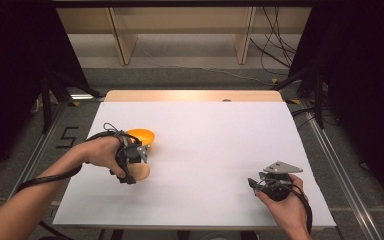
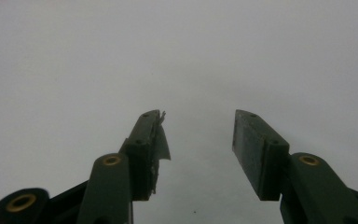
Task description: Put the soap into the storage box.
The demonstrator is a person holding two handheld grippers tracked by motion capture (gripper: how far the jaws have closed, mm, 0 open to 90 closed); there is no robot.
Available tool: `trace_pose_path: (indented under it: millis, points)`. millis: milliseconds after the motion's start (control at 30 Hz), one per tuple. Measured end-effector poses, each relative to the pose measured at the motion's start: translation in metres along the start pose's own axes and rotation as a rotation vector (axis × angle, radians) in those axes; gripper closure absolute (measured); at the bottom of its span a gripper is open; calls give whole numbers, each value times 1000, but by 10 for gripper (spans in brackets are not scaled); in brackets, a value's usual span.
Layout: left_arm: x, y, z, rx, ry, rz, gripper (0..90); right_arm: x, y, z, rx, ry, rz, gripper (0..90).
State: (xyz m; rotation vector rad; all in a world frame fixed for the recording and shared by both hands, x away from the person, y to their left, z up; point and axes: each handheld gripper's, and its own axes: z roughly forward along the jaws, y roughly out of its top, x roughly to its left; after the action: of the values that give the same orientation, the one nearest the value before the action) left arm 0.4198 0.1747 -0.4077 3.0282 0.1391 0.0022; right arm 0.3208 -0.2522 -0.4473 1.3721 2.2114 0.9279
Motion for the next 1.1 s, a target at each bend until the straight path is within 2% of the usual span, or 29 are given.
trace_pose_path:
  millis: [100,133,167,200,233,567,767,800,933,1100]
  points:
    - [0,-2,0,3,2,3,326,-1,0,2,-16,12,-21,527]
    - [0,-3,0,2,-4,-5,326,-1,0,2,-16,11,-20,526]
    - [1,-4,0,2,2,3,326,0,0,0,1,0,2,527]
    - [0,-5,0,2,-6,-10,326,0,0,0,2,-1,-3,527]
    - [1,-6,-1,0,4,-2,326,0,0,0,2,-2,-2,526]
    - [2,-11,-2,4,1,-4,326,-2,0,2,-14,14,-27,526]
    - [2,-15,-4,12,-8,-4,326,-1,0,1,-11,0,-7,525]
    - [2,-16,-5,8,-2,-6,326,0,0,0,3,-1,1,526]
    - [3,-18,-6,3,4,-1,326,0,0,0,2,-1,6,525]
    - [3,-22,-7,9,-1,-3,326,-2,0,1,-12,1,-18,525]
